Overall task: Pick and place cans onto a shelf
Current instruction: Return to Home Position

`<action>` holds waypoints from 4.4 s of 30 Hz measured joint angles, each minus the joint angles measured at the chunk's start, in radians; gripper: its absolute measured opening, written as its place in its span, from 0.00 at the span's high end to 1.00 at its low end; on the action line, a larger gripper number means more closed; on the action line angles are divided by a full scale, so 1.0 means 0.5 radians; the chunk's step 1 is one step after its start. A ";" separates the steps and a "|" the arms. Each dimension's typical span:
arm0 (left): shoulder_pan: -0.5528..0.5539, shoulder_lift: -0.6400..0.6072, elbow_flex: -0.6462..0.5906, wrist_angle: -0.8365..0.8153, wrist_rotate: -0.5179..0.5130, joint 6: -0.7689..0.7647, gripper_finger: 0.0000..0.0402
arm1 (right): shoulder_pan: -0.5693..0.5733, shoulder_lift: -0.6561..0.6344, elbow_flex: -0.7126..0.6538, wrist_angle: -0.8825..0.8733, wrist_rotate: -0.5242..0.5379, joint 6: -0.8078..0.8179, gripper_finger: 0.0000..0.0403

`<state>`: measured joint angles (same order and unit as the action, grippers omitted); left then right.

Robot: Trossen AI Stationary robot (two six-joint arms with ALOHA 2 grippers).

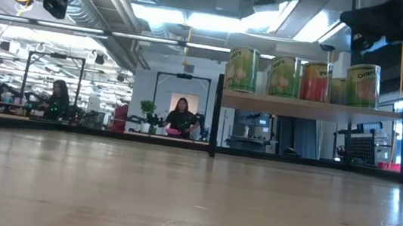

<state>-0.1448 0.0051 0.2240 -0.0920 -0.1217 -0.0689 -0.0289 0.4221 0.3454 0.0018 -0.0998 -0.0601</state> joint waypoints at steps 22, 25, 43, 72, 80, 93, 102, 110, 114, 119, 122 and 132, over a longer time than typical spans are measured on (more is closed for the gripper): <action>0.000 -0.001 -0.339 0.162 0.057 0.061 1.00 | 0.000 0.001 -0.570 0.754 0.060 0.164 0.99; 0.000 -0.001 -0.417 0.288 0.092 0.105 1.00 | 0.000 0.002 -0.584 0.752 0.059 0.179 0.99; 0.001 -0.002 -0.433 0.381 0.207 0.012 1.00 | 0.000 0.002 -0.677 0.729 0.104 0.293 0.98; 0.000 -0.002 -0.432 0.216 0.199 -0.062 1.00 | 0.000 0.002 -0.677 0.430 0.002 0.474 0.95; 0.001 -0.002 -0.433 0.218 0.142 -0.105 1.00 | 0.000 0.002 -0.677 0.298 0.002 0.471 0.96; 0.000 -0.002 -0.433 0.217 0.160 -0.105 1.00 | 0.000 0.002 -0.677 0.299 0.002 0.524 0.96; 0.000 -0.002 -0.433 0.217 0.162 -0.104 1.00 | 0.000 0.002 -0.677 0.300 0.003 0.524 0.96; 0.000 -0.002 -0.433 0.216 0.165 -0.105 1.00 | 0.000 0.002 -0.677 0.300 0.003 0.524 0.96; 0.000 -0.002 -0.433 0.216 0.165 -0.105 1.00 | 0.000 0.002 -0.677 0.300 0.003 0.524 0.96; 0.000 -0.002 -0.433 0.216 0.165 -0.105 1.00 | 0.000 0.002 -0.677 0.301 0.003 0.524 0.96; 0.001 -0.002 -0.433 0.216 0.165 -0.105 1.00 | 0.000 0.002 -0.677 0.300 0.003 0.524 0.96; 0.000 -0.002 -0.433 0.216 0.165 -0.105 1.00 | 0.000 0.002 -0.677 0.301 0.003 0.523 0.96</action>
<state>-0.1447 0.0044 0.0074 0.0162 -0.0391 -0.1211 -0.0291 0.4229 0.0071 0.1524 -0.0982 0.2012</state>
